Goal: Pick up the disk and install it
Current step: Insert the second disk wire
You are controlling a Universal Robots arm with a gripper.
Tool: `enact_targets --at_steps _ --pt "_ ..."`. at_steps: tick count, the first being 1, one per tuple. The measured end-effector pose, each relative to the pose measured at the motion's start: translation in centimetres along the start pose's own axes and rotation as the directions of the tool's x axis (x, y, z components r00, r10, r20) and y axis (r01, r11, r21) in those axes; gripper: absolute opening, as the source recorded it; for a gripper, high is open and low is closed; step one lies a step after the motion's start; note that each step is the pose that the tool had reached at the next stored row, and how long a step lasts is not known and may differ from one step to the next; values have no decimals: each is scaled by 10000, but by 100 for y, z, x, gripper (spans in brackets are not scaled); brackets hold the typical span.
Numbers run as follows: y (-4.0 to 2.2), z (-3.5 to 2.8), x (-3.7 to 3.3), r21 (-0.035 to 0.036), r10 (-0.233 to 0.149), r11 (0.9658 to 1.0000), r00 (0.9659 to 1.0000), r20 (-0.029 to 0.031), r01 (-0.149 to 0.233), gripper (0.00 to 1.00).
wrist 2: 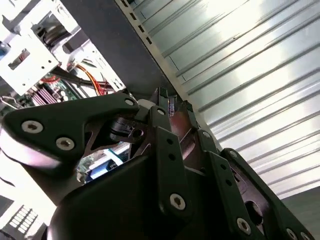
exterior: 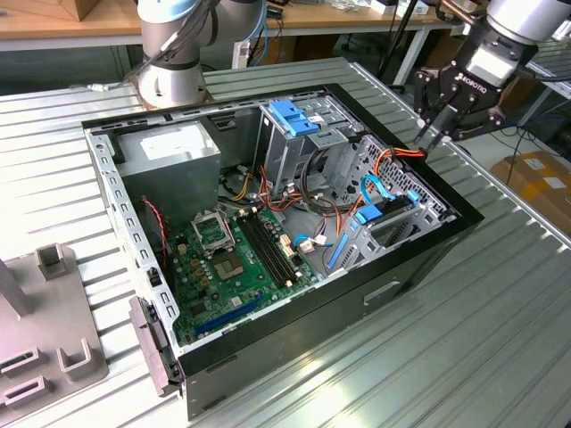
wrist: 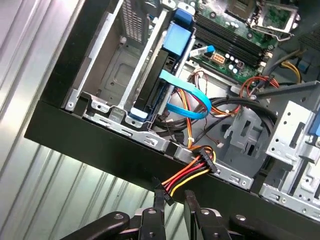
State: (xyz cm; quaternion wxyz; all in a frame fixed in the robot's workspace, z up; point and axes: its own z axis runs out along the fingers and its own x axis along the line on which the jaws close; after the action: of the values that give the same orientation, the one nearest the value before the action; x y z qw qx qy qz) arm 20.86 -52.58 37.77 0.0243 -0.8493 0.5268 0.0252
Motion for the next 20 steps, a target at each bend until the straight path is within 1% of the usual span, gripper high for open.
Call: enact_targets --at_steps 1,3,4,5,6,8,9,10,11,12,13,14,16,17,18,19,20 --pt "0 3 0 -47 -324 9995 9995 -43 323 30" --pt "0 7 0 -99 -665 9977 9977 -89 664 30" --pt "0 10 1 -147 -972 9952 9952 -128 971 30" --pt "0 11 1 -176 -1152 9932 9932 -150 1149 30" --pt "0 14 1 -220 -1428 9896 9896 -182 1424 30" --pt "0 18 1 -271 -1758 9842 9842 -214 1752 30" --pt "0 22 1 -304 -1981 9798 9799 -232 1974 30" --pt "0 24 2 -328 -2146 9763 9764 -245 2138 30" --pt "1 29 2 -375 -2447 9691 9692 -268 2436 30" --pt "0 31 2 -396 -2594 9653 9654 -277 2583 30" --pt "1 37 3 -456 -2989 9537 9538 -302 2974 30" --pt "1 39 3 -494 -3234 9455 9457 -315 3217 30" --pt "0 39 2 -501 -3235 9455 9457 -322 3217 30" --pt "0 40 1 -525 -3235 9454 9456 -344 3216 30" --pt "0 39 1 -600 -3237 9452 9453 -412 3211 30" --pt "-1 40 1 -696 -3254 9443 9442 -502 3217 30" --pt "-1 40 0 -806 -3291 9426 9424 -602 3241 30"
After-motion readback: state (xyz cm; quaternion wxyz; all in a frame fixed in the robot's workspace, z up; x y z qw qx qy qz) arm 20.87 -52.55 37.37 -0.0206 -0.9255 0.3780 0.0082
